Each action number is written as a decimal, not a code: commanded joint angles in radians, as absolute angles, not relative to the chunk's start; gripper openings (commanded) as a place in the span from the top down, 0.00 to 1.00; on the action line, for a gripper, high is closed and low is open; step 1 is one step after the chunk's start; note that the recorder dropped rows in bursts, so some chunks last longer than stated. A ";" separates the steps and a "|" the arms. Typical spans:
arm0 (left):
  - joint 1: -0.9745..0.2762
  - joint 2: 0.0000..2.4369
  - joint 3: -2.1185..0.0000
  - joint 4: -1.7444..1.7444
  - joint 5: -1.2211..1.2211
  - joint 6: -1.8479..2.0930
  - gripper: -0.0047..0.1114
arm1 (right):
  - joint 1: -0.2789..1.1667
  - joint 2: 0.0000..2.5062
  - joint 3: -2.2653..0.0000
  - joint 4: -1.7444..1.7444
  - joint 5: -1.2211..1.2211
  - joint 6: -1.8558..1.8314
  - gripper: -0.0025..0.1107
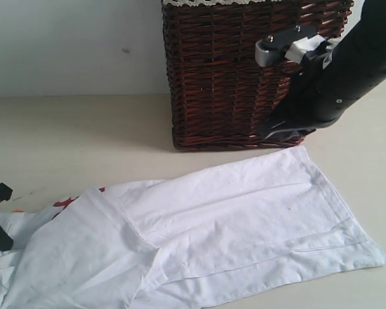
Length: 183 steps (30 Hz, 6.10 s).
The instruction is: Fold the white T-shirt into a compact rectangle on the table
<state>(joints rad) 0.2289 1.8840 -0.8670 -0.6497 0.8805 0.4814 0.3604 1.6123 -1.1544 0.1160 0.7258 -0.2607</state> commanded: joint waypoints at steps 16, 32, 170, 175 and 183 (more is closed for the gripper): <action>0.192 1.726 -1.341 -0.096 1.221 0.023 0.96 | 0.354 1.420 -1.203 0.291 0.824 -0.287 0.90; -0.477 1.761 -1.472 -0.389 0.996 -0.093 0.96 | 0.354 1.281 -1.203 0.294 0.905 -0.303 0.90; -0.692 0.596 -0.523 -0.383 -0.300 0.225 0.96 | 0.349 0.205 -0.782 0.018 0.496 0.008 0.98; -0.692 0.529 -0.483 -0.383 -0.349 0.223 0.96 | 0.309 0.084 -0.773 -0.143 0.505 0.148 0.98; -0.692 0.476 -0.481 -0.378 -0.363 0.231 0.96 | 0.178 0.000 -0.775 -0.158 0.502 0.159 0.98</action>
